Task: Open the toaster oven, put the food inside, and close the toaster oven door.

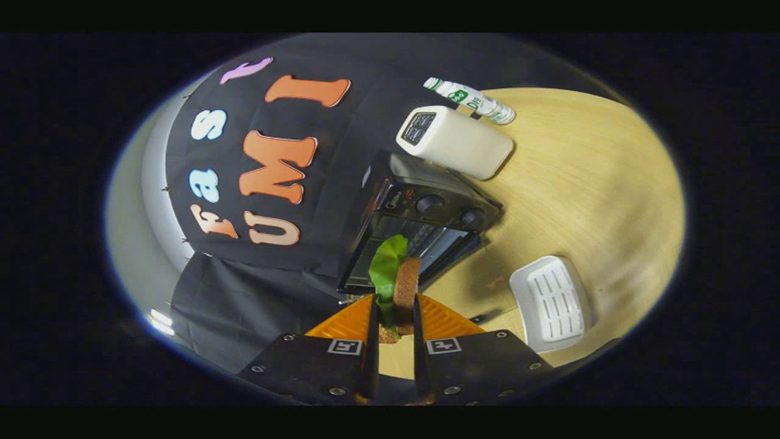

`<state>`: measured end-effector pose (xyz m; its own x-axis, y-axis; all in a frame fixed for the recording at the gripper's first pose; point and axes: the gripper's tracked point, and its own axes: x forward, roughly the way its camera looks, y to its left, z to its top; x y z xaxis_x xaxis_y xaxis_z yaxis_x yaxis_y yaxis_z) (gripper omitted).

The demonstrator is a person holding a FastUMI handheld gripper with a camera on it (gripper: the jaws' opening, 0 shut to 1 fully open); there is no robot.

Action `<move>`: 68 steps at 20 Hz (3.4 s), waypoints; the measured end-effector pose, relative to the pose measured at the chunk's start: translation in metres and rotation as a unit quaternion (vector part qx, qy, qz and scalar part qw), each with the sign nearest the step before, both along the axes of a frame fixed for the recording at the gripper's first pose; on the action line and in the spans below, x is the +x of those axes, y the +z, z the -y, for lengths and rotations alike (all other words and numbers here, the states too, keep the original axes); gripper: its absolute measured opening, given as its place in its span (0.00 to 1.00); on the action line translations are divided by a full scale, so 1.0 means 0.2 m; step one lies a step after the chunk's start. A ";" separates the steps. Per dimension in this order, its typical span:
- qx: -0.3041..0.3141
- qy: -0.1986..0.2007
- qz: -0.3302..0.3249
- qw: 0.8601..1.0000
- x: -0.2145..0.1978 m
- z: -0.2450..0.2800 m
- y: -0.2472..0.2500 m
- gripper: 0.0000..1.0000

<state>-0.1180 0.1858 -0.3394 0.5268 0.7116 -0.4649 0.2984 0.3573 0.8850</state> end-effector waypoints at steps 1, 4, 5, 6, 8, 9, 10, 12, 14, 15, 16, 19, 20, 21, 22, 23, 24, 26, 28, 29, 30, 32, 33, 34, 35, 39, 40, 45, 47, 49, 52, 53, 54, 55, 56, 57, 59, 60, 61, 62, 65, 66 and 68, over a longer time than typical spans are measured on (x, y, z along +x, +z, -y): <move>0.007 -0.001 0.001 1.000 0.03 -0.07 -0.02 0.24; 0.024 -0.007 0.003 1.000 0.11 -0.22 -0.07 0.24; 0.030 -0.008 0.004 1.000 0.13 -0.27 -0.08 0.24; 0.034 -0.011 0.006 0.999 0.16 -0.31 -0.10 0.24; 0.040 -0.018 0.004 0.999 0.22 -0.39 -0.15 0.24; 0.042 -0.023 0.001 0.999 0.24 -0.42 -0.17 0.24; 0.045 -0.028 0.003 0.999 0.26 -0.45 -0.18 0.24; 0.053 -0.040 0.008 0.998 0.32 -0.49 -0.20 0.24; 0.053 -0.048 0.010 0.997 0.37 -0.54 -0.22 0.24; 0.051 -0.051 0.011 0.997 0.38 -0.57 -0.24 0.24; 0.054 -0.059 0.016 0.997 0.41 -0.58 -0.24 0.24; 0.056 -0.075 0.013 0.995 0.48 -0.63 -0.29 0.24; 0.060 -0.081 0.012 0.995 0.49 -0.65 -0.30 0.24; 0.062 -0.086 0.009 0.994 0.51 -0.66 -0.30 0.24; 0.063 -0.095 0.010 0.993 0.53 -0.66 -0.31 0.24; 0.058 -0.100 0.011 0.993 0.55 -0.67 -0.32 0.24; 0.051 -0.102 0.013 0.993 0.56 -0.68 -0.34 0.24; 0.044 -0.107 0.012 0.993 0.59 -0.69 -0.37 0.24; 0.021 -0.118 0.018 0.993 0.61 -0.66 -0.40 0.24; 0.005 -0.121 0.028 0.992 0.61 -0.66 -0.40 0.24; -0.012 -0.120 0.033 0.992 0.60 -0.65 -0.40 0.24; -0.040 -0.106 0.023 0.993 0.57 -0.65 -0.43 0.28; -0.057 -0.098 0.018 0.993 0.56 -0.64 -0.44 0.32; -0.080 -0.085 0.014 0.993 0.55 -0.64 -0.48 0.36; -0.104 -0.072 0.015 0.992 0.52 -0.63 -0.49 0.41; -0.158 -0.015 0.020 0.987 0.45 -0.62 -0.50 0.86; -0.168 -0.005 0.026 0.985 0.44 -0.62 -0.48 0.96; -0.243 0.071 0.040 0.967 0.32 -0.56 -0.46 0.98; -0.270 0.107 0.058 0.955 0.24 -0.54 -0.41 0.98; -0.303 0.151 0.077 0.938 0.16 -0.50 -0.38 0.98; -0.342 0.202 0.096 0.913 0.04 -0.45 -0.36 0.99; -0.346 0.215 0.097 0.908 -0.01 -0.45 -0.34 0.99; -0.346 0.226 0.099 0.905 -0.06 -0.45 -0.33 0.99; -0.349 0.237 0.103 0.901 -0.11 -0.45 -0.31 0.99; -0.353 0.249 0.108 0.895 -0.16 -0.45 -0.31 0.99; -0.357 0.259 0.110 0.891 -0.21 -0.45 -0.32 0.99; -0.374 0.281 0.099 0.878 -0.32 -0.42 -0.38 0.98; -0.378 0.294 0.091 0.873 -0.38 -0.40 -0.40 0.98; -0.382 0.299 0.088 0.870 -0.42 -0.39 -0.42 0.97; -0.385 0.305 0.086 0.867 -0.45 -0.39 -0.43 0.97; -0.390 0.330 0.072 0.857 -0.59 -0.39 -0.49 0.97; -0.390 0.343 0.064 0.852 -0.64 -0.39 -0.52 0.95; -0.400 0.344 0.060 0.847 -0.65 -0.39 -0.57 0.94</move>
<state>-0.2481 0.2633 -0.4543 0.1918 0.3519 -0.9162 -0.2991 0.9100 0.2870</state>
